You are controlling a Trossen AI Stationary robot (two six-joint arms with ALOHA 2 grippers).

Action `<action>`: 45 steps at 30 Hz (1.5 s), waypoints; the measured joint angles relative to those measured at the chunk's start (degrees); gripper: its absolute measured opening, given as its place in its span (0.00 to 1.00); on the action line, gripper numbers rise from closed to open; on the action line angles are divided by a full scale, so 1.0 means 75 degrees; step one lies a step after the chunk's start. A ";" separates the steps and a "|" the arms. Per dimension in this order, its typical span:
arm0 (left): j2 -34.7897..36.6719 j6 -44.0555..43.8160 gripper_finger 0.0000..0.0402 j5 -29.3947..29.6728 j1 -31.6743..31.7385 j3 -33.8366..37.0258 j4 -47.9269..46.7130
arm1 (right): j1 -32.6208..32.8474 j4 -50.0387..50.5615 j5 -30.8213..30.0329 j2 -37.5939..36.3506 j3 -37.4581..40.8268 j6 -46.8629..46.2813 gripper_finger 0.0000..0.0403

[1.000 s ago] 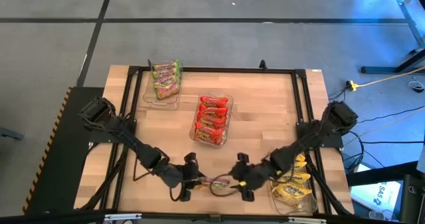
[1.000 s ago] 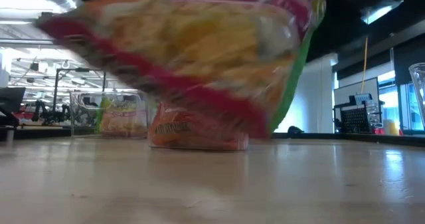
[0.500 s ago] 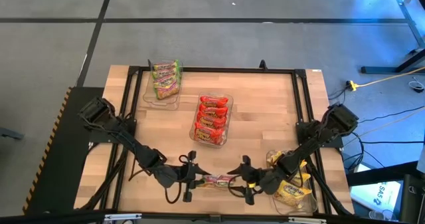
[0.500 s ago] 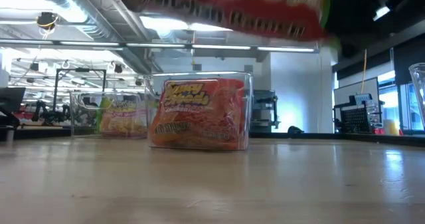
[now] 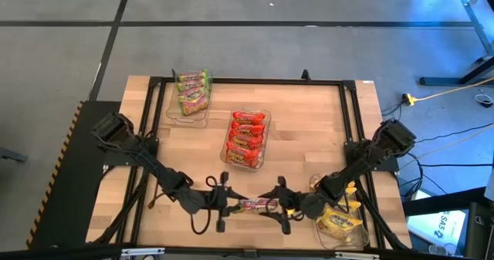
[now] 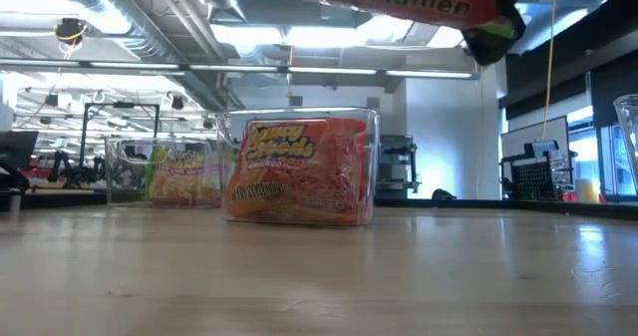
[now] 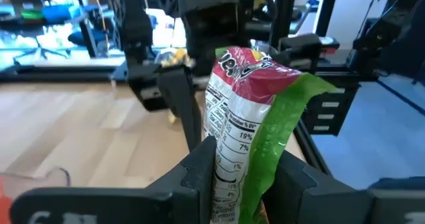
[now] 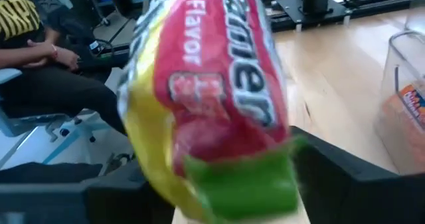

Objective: Sort Maruchan noodles
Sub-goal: Put the green noodle pack into the top transparent bin

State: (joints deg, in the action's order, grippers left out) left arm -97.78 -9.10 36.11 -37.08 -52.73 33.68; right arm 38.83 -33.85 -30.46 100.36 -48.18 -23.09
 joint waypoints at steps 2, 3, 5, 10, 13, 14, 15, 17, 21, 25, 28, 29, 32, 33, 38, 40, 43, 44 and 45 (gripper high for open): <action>0.0057 0.0125 0.23 -0.0012 0.0000 0.0001 0.0119 | -0.0002 -0.0049 -0.0010 0.0000 0.0000 0.0050 0.56; 0.0064 0.0120 0.23 -0.0043 0.0003 0.0000 0.0153 | 0.0003 -0.0054 -0.0009 0.0000 0.0000 0.0116 0.53; 0.0064 0.0117 0.23 -0.0047 0.0000 0.0000 0.0121 | 0.0006 -0.0054 -0.0006 0.0000 0.0003 0.0205 0.46; 0.0064 0.0039 0.23 -0.0105 0.0083 0.0000 0.0075 | -0.0010 -0.0019 -0.0062 0.0000 0.0012 0.0344 0.27; 0.0142 -0.0503 0.23 -0.0118 0.0093 0.0001 -0.0036 | -0.0035 0.0043 -0.0064 0.0000 0.0012 0.0362 0.24; 0.0217 -0.0562 0.23 -0.0168 0.0097 0.0003 -0.0159 | -0.0037 0.0055 -0.0069 0.0000 0.0012 0.0372 0.24; 0.0282 -0.0682 0.24 -0.0233 0.0103 0.0003 -0.0264 | -0.0036 0.0068 -0.0067 0.0000 0.0011 0.0372 0.24; 0.0496 -0.0883 0.26 -0.0259 0.0108 0.0003 -0.0762 | -0.0038 0.0223 -0.0061 0.0000 0.0009 0.0340 0.24; 0.1108 -0.1294 0.34 -0.0254 0.0073 0.0003 -0.1713 | -0.0035 0.0483 0.0002 0.0003 0.0009 0.0326 0.27; 0.1589 -0.1565 0.45 -0.0308 0.0073 0.0003 -0.2225 | -0.0144 0.0861 0.0016 0.0003 0.0009 0.0232 0.23; 0.1762 -0.1567 0.52 -0.0395 0.0081 0.0003 -0.2182 | -0.0306 0.1274 0.0011 0.0006 0.0009 -0.0071 0.24; 0.1772 -0.1557 0.54 -0.0399 0.0108 0.0003 -0.2114 | -0.0362 0.1381 -0.0001 0.0006 0.0009 -0.0152 0.24; 0.1775 -0.1577 0.58 -0.0264 0.0209 0.0003 -0.1780 | -0.0413 0.1681 -0.0068 0.0006 0.0009 -0.0327 0.26; 0.1778 -0.1577 0.58 -0.0259 0.0247 0.0003 -0.1623 | -0.0451 0.1719 -0.0098 0.0006 0.0012 -0.0324 0.26; 0.1560 -0.0923 0.58 -0.0982 0.0535 -0.0004 -0.0861 | -0.0590 0.1747 -0.0133 0.0006 0.0012 -0.0312 0.24; 0.1323 -0.0780 0.58 -0.1490 0.0752 -0.0233 -0.0992 | -0.0611 0.1767 -0.0120 0.0006 0.0012 -0.0310 0.25; 0.0933 -0.0737 0.58 -0.1976 0.0964 -0.1036 -0.2440 | -0.0644 0.1985 0.0115 0.0006 0.0012 -0.0339 0.26; 0.0768 -0.0737 0.58 -0.2081 0.1018 -0.1421 -0.3118 | -0.0638 0.2070 0.0155 0.0006 0.0012 -0.0395 0.26; 0.0587 -0.0736 0.58 -0.2112 0.1062 -0.1822 -0.3801 | -0.0637 0.2107 0.0178 0.0006 0.0012 -0.0458 0.26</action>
State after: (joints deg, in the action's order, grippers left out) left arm -93.38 -14.62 20.27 -29.11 -66.40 5.18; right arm 34.05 -18.05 -29.12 100.40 -48.10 -26.52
